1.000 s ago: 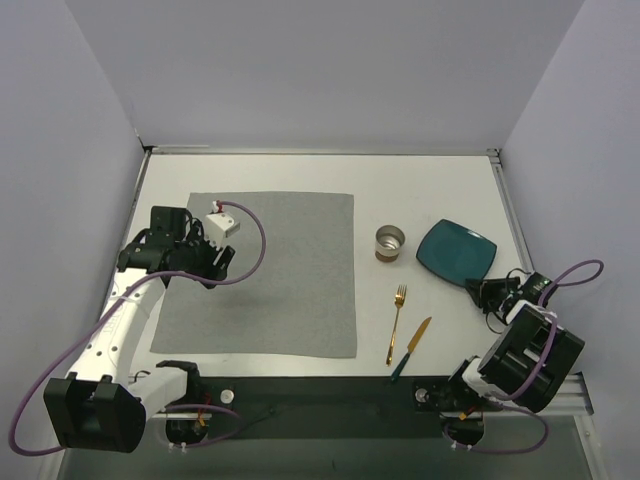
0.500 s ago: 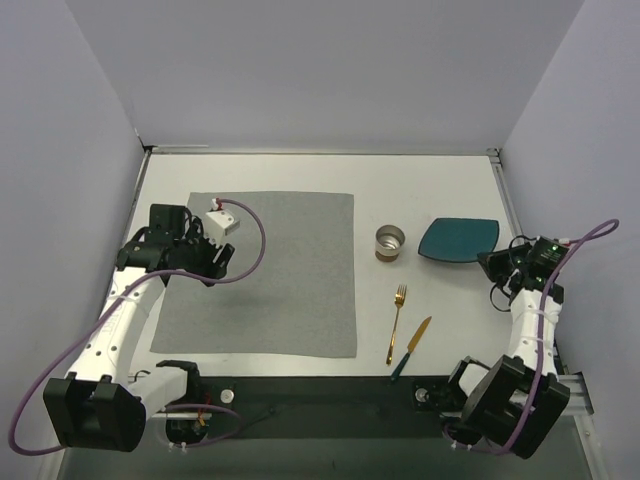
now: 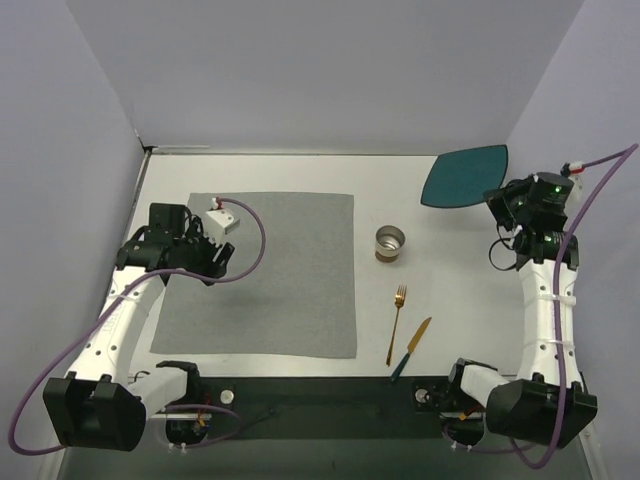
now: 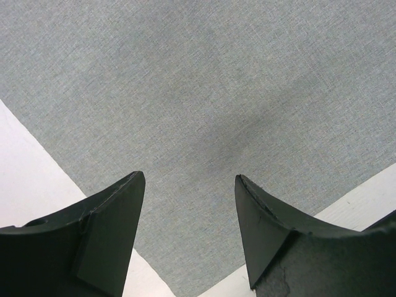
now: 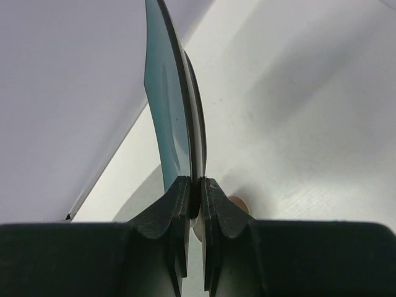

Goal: Set the dinner table for one person

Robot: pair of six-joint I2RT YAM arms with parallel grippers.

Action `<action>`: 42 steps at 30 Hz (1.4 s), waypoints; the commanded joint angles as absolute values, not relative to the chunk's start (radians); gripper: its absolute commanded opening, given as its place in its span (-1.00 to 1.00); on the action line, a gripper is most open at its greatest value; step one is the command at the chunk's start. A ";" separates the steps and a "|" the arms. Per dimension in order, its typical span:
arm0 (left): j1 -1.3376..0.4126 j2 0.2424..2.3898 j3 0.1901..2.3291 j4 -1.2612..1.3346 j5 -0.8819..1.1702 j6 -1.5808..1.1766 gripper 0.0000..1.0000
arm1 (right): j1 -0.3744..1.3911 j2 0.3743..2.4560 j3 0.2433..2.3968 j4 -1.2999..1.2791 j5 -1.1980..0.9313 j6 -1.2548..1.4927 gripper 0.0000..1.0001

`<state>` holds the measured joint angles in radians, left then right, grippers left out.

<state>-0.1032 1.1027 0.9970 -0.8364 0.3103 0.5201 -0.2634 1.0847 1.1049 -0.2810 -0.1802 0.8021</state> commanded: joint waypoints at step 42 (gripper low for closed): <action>0.218 1.272 0.957 -0.740 0.227 0.500 0.42 | 1.031 1.787 1.177 0.448 0.440 1.569 -1.00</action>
<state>0.2115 1.2404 0.9649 -0.7925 0.2268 0.4835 0.9844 1.8309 1.1999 0.2131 0.3008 1.4227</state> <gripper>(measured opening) 0.712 0.099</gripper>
